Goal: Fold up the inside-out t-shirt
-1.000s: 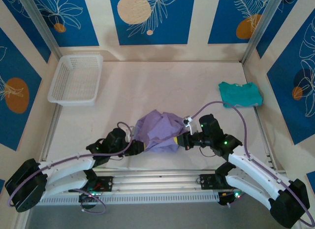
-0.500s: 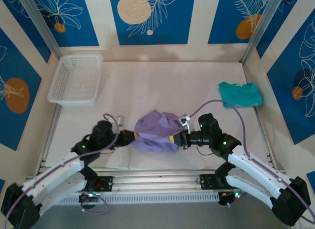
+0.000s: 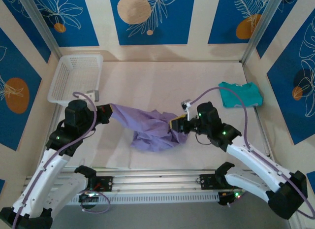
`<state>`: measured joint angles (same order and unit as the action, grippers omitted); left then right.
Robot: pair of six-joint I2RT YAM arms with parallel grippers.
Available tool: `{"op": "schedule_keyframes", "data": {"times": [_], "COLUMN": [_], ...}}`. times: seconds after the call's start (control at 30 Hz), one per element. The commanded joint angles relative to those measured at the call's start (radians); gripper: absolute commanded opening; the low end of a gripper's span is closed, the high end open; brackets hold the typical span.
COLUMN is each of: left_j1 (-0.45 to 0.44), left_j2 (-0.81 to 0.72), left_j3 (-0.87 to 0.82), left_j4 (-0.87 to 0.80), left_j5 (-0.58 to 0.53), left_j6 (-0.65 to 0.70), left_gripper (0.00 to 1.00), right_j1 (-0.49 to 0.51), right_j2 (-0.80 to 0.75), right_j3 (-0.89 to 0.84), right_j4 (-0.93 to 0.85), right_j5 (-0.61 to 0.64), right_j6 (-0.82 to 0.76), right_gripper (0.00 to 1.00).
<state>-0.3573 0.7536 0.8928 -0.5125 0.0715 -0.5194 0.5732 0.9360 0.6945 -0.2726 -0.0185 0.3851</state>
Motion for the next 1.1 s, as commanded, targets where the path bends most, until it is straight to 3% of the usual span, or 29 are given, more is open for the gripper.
{"op": "schedule_keyframes", "data": {"times": [0.0,0.13,0.4,0.53,0.6,0.8,1.07], "left_j1": [0.013,0.015,0.015,0.014,0.015,0.023,0.058], "left_j2": [0.013,0.027,0.032,0.038,0.044,0.049,0.098], "left_j3": [0.040,0.037,0.026,0.024,0.028,0.073,0.221], "left_j4": [-0.036,-0.026,-0.005,0.002,0.003,0.002,0.029], "left_j5": [-0.037,-0.020,0.003,0.007,0.008,-0.016,0.007], "left_j6": [0.058,0.058,0.060,0.064,0.067,0.068,0.045], "left_gripper": [0.00,0.00,0.00,0.00,0.00,0.00,0.00], "right_j1": [-0.081,-0.110,-0.119,-0.122,-0.127,-0.168,-0.283], "right_j2": [0.104,0.261,0.559,0.655,0.677,0.573,0.178], "right_j3": [0.006,0.030,0.140,0.183,0.201,0.205,0.231], "right_j4": [-0.060,-0.028,-0.063,-0.051,-0.044,-0.003,0.025], "right_j5": [0.126,0.125,0.172,0.164,0.167,0.170,0.120], "right_j6": [0.002,0.008,0.047,0.055,0.047,0.017,-0.013], "right_gripper": [0.45,0.54,0.55,0.43,0.28,0.01,0.00]}}
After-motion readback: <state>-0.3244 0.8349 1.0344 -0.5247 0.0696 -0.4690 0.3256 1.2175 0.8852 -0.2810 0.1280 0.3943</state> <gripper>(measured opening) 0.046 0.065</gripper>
